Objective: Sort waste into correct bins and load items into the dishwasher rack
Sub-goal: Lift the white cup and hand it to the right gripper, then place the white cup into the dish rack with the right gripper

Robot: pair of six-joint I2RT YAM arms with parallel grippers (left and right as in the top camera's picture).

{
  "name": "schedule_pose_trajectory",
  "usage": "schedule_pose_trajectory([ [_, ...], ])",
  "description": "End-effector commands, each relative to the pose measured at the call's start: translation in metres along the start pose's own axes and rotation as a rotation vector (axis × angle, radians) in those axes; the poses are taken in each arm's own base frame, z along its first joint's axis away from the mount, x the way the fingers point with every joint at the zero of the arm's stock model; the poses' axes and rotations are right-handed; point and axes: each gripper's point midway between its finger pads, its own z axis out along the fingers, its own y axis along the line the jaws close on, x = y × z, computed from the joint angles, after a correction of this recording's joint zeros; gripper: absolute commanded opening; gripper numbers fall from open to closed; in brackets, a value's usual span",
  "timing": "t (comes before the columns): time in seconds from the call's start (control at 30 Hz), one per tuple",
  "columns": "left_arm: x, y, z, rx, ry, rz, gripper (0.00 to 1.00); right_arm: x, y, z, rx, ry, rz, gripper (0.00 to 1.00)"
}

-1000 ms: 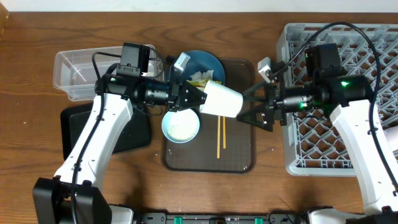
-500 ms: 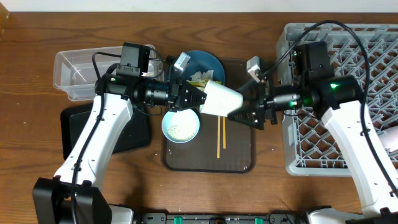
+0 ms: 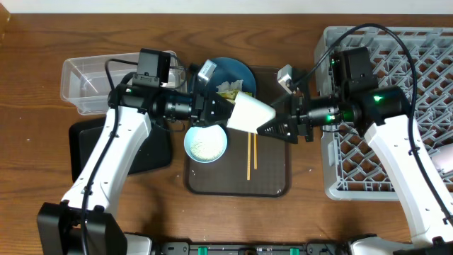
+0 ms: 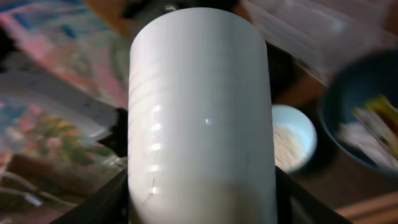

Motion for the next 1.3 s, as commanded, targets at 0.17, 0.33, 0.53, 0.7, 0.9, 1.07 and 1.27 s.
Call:
schedule_pose_trajectory([
  [0.17,0.015,0.106,-0.047,-0.717,-0.075,-0.093,0.53,0.037,-0.066,-0.029,0.477,0.152,0.234,0.33],
  [0.33,0.029,0.115,-0.091,-0.977,-0.129,-0.099,0.53,0.046,-0.093,-0.097,0.815,0.113,0.418,0.27],
  [0.53,0.04,0.093,-0.137,-1.164,-0.264,-0.043,0.54,0.072,-0.106,-0.19,1.133,0.052,0.675,0.16],
  [0.7,0.048,0.07,-0.155,-1.212,-0.354,0.023,0.54,0.102,-0.113,-0.257,1.337,-0.004,0.836,0.07],
  [0.9,0.053,0.061,-0.157,-1.208,-0.374,0.042,0.54,0.139,-0.117,-0.318,1.493,-0.101,1.039,0.01],
  [1.07,0.056,0.064,-0.156,-1.211,-0.358,0.026,0.54,0.161,-0.131,-0.349,1.542,-0.175,1.149,0.01],
  [1.27,0.059,0.065,-0.156,-1.213,-0.349,0.019,0.54,0.183,-0.15,-0.361,1.545,-0.18,1.239,0.01],
])
